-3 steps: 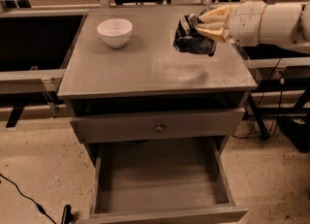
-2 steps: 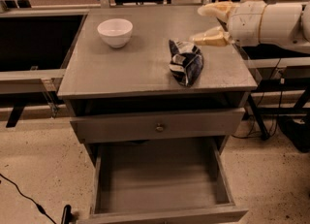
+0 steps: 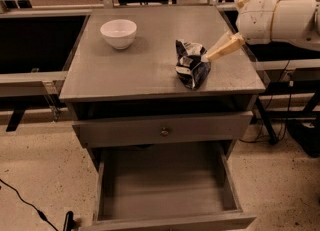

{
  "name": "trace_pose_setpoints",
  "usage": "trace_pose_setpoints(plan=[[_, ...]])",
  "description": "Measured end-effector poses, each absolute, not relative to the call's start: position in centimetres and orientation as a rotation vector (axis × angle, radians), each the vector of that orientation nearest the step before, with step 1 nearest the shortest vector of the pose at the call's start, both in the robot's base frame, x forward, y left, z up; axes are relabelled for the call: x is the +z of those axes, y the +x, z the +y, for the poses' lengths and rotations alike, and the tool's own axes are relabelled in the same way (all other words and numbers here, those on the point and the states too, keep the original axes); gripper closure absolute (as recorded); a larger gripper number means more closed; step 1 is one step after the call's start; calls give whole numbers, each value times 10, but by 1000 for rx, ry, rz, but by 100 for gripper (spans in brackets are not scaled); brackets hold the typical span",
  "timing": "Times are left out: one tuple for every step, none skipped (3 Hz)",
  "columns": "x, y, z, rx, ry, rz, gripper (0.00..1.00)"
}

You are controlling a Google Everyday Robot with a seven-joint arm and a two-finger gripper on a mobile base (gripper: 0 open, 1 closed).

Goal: Pick blue chip bag from middle drawer and place on counter

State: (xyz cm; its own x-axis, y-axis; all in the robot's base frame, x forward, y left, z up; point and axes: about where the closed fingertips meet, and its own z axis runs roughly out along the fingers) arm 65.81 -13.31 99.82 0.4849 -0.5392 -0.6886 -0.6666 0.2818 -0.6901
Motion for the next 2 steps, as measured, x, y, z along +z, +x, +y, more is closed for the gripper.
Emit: trace_pose_setpoints(plan=[[1013, 649, -163, 3, -1485, 1186, 0], [1010, 651, -155, 27, -1475, 1177, 0]])
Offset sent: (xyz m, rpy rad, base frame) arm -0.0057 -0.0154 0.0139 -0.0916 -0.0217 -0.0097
